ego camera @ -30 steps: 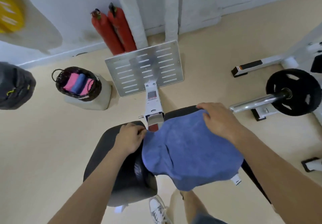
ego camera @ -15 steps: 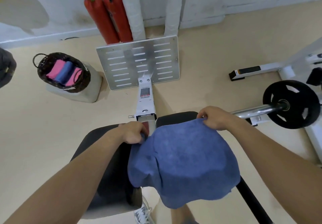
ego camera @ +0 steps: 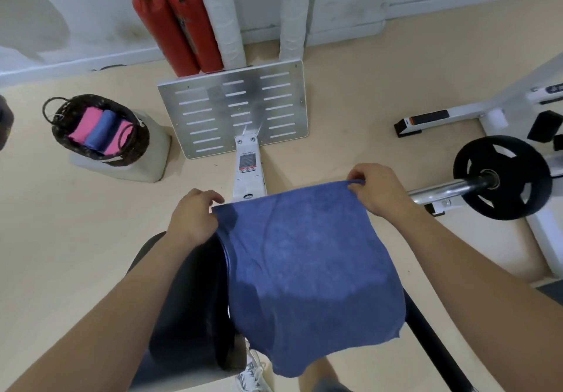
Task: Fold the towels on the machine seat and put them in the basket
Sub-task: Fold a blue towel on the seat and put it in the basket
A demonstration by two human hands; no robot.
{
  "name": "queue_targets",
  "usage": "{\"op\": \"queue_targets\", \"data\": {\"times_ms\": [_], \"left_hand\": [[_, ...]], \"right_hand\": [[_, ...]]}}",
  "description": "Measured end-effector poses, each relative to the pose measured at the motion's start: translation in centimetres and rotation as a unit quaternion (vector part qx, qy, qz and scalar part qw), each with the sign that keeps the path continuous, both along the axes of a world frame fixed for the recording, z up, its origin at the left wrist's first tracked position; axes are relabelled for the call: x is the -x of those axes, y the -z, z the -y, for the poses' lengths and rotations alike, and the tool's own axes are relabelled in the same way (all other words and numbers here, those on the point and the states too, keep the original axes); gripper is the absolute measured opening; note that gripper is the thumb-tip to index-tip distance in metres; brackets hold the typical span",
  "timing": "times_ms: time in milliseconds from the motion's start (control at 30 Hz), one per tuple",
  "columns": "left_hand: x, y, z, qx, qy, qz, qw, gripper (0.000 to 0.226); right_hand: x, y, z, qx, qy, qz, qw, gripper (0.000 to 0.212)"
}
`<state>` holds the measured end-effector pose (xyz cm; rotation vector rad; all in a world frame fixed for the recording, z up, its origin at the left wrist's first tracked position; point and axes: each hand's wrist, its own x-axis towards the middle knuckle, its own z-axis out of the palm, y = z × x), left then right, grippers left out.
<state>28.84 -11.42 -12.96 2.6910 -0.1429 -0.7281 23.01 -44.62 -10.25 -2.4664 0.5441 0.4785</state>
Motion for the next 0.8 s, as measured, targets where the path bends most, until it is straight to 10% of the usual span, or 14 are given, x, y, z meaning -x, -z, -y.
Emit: {"op": "queue_targets", "data": {"times_ms": [233,433,800], "left_hand": [[2.8,-5.0,14.1,0.175,0.198,-0.029,0.964,0.05],[4.0,-5.8,18.3,0.171,0.219,-0.021,0.96,0.013],[12.8,-11.6,14.2,0.189,0.369,0.096,0.905,0.035]], "right_hand": [[2.1,-3.1,-1.3,-0.09,0.022,0.1,0.991,0.017],[8.1,-4.7,-0.5,-0.173,0.192,0.103,0.96,0.034],[25.2,-4.1,-6.9,-0.328,0.479,0.073,0.811,0.032]]}}
